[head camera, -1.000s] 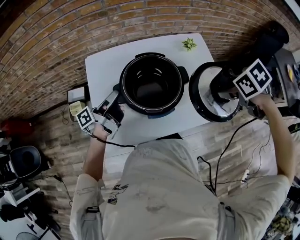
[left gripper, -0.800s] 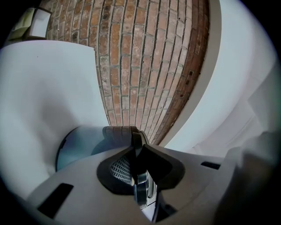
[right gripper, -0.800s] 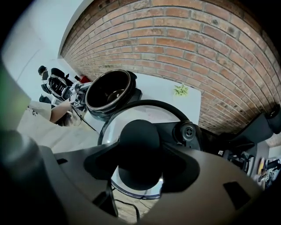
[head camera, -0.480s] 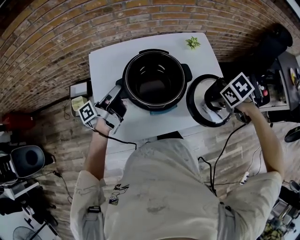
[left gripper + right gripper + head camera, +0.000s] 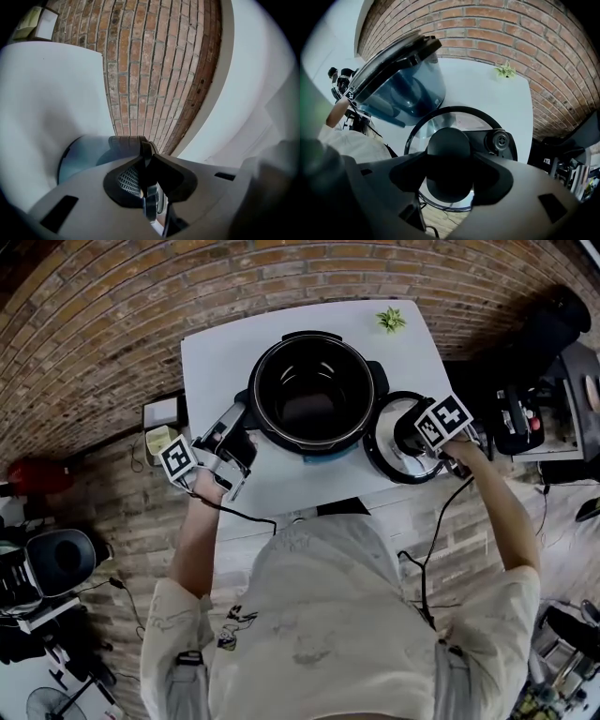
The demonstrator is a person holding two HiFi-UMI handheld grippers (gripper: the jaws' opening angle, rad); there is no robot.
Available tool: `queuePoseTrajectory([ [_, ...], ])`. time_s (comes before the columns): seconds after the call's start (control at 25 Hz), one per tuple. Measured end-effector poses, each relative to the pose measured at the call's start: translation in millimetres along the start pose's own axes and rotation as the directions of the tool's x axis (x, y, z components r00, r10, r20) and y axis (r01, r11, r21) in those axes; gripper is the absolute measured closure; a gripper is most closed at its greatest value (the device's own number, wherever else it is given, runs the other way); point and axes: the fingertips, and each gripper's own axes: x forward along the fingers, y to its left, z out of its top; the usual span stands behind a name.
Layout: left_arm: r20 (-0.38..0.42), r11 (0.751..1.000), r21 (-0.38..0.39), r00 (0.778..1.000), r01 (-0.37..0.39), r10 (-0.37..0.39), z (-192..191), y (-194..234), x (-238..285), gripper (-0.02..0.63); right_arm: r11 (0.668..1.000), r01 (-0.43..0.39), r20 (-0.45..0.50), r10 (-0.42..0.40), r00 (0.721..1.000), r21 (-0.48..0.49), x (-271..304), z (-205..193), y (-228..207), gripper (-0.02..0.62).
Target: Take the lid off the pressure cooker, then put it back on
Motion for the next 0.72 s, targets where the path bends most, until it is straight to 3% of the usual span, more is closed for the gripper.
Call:
queuePoseTrajectory([
  [0.24,0.009,1.0,-0.005,1.0,0.004,-0.004,0,0,0,0.534,0.999,0.03,-0.011,-0.03,0.999,-0.023,31,1,-4,0.302],
  [0.44,0.014,1.0,-0.008,1.0,0.012,-0.012,0,0,0,0.534,1.0,0.004,0.022,-0.004,1.0,0.01,40,5,-1,0.302],
  [0.72,0.019,1.0,-0.008,1.0,0.016,-0.016,0,-1,0,0.534,1.0,-0.019,-0.036,0.019,0.999,-0.008,43,4,0,0.302],
])
